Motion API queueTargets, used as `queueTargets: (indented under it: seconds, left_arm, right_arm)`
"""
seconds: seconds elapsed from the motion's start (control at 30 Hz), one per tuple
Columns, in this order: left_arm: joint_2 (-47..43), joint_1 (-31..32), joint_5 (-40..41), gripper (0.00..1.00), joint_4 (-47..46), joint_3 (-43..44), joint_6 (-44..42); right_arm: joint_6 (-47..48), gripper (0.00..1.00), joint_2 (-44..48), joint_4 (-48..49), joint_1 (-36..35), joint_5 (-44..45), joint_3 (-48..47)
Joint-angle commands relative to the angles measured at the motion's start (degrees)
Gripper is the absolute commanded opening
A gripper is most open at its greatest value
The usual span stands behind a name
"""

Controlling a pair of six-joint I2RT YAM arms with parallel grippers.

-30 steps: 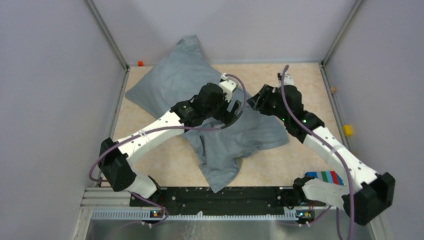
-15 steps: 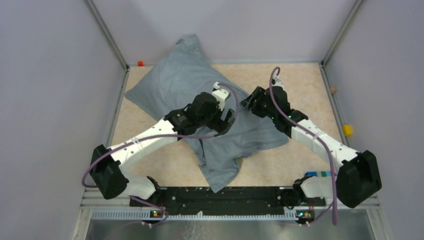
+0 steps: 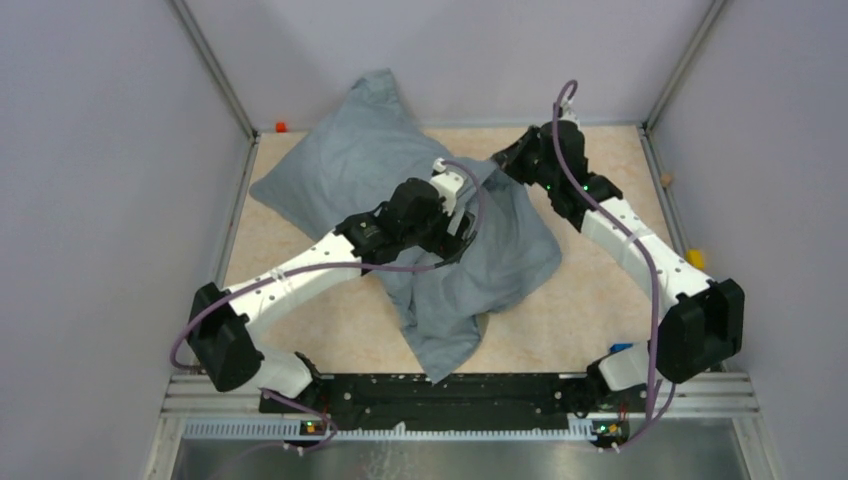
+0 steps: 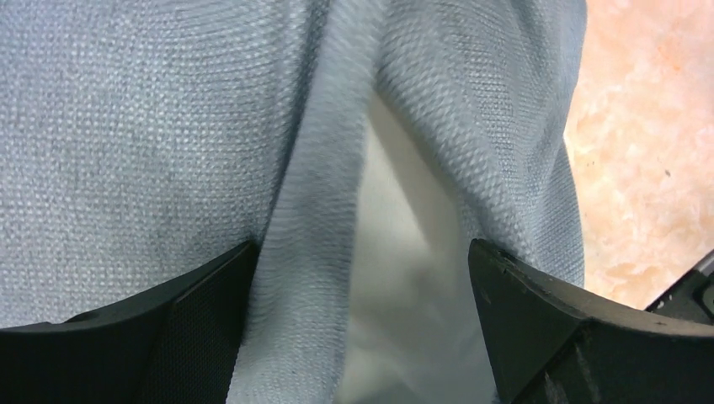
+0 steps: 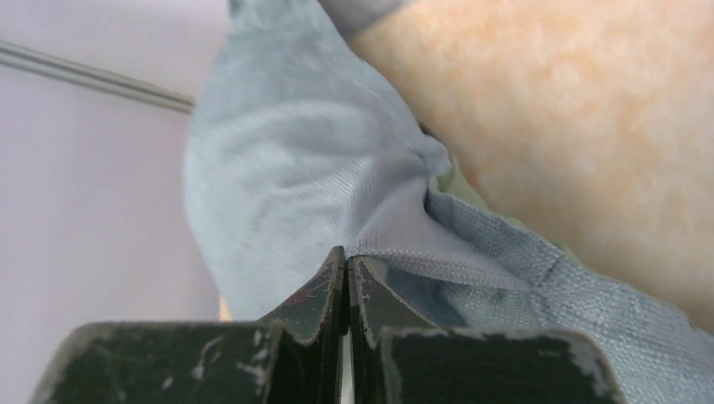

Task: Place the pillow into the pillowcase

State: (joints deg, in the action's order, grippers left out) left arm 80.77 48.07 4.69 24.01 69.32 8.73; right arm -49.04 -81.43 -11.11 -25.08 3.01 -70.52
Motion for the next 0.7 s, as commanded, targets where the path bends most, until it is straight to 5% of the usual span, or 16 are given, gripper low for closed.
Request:
queueTargets:
  seconds: [0.0, 0.3, 0.37, 0.53, 0.6, 0.67]
  left_arm:
    - [4.25, 0.09, 1.49, 0.99, -3.04, 6.83, -0.33]
    - [12.38, -0.4, 14.46, 0.95, -3.87, 16.88, 3.01]
    - [13.59, -0.6, 14.12, 0.8, -3.5, 18.67, 2.57]
    - [13.59, -0.57, 11.97, 0.14, -1.82, 21.04, 2.31]
    - [13.52, -0.6, 10.91, 0.0, 0.34, 23.44, 2.06]
    - [14.14, -0.63, 9.01, 0.0, 3.78, 27.09, 1.91]
  right_arm:
    - [2.16, 0.0, -1.63, -1.42, 1.68, -2.6, -10.2]
    - [3.09, 0.0, -0.8, -2.09, 2.16, -8.37, -11.26]
    - [3.45, 0.0, -0.75, -2.48, 2.23, -8.85, -11.37]
    - [5.83, 0.0, -1.32, -4.11, 2.64, -11.73, -11.09]
    - [7.74, 0.19, 0.68, -6.02, 1.82, -11.19, -9.56]
    - [8.81, 0.43, 5.48, -5.94, -0.38, -8.72, -4.66]
